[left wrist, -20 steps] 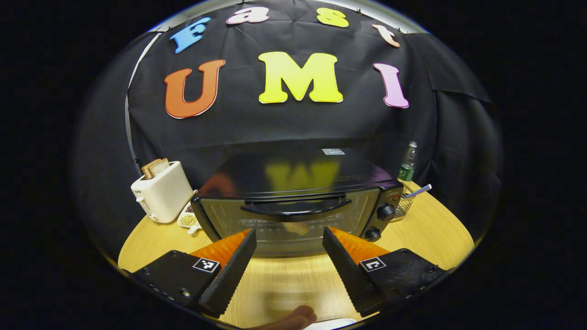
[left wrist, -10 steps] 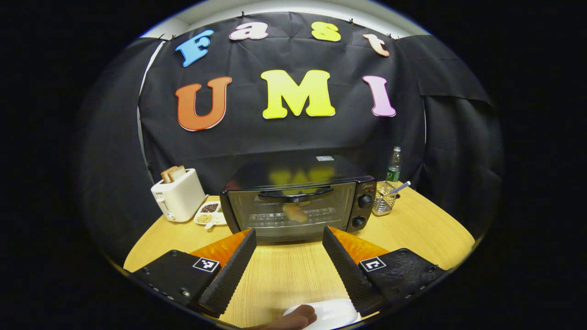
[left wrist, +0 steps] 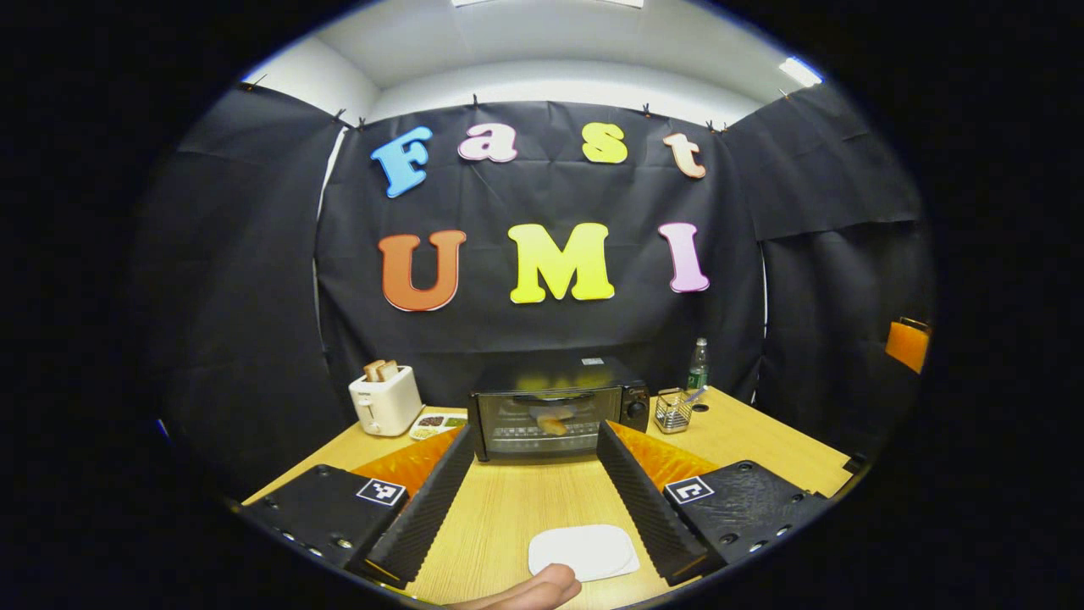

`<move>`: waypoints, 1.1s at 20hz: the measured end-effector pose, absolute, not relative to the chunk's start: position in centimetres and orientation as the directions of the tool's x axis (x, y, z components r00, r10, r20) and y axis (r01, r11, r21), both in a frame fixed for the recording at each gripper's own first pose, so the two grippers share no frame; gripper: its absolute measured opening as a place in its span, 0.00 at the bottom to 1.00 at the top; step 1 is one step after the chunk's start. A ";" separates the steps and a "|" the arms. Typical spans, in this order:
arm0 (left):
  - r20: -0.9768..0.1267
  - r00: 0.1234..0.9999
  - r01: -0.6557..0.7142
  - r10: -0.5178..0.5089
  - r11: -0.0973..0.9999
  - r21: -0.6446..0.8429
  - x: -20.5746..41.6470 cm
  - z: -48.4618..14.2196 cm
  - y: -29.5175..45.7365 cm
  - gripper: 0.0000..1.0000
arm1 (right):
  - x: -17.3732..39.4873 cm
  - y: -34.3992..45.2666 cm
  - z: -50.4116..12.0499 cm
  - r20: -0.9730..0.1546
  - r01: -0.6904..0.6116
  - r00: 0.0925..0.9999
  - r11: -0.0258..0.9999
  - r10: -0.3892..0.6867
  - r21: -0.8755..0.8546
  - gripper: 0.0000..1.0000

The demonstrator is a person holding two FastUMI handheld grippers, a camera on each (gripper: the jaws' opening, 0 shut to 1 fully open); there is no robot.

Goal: Open the electric oven with the left hand, put the food in, and close the electric oven.

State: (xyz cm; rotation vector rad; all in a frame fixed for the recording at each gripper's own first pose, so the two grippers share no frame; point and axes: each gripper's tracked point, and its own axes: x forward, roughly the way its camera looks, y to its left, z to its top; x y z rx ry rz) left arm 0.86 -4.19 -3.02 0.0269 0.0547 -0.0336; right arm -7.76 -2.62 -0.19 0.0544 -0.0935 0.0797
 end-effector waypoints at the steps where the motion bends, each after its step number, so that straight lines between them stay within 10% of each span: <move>1: -0.051 0.998 0.032 -0.031 0.999 0.020 -0.5 -2.8 -4.1 0.95 | -8.7 -2.4 0.3 0.119 -0.084 0.990 0.996 0.079 0.041 0.99; 22: 0.004 0.999 0.043 -0.043 0.999 -0.011 -9.0 0.2 -2.8 0.95 | -10.9 -0.5 -0.7 0.089 -0.084 0.993 0.996 0.082 0.019 1.00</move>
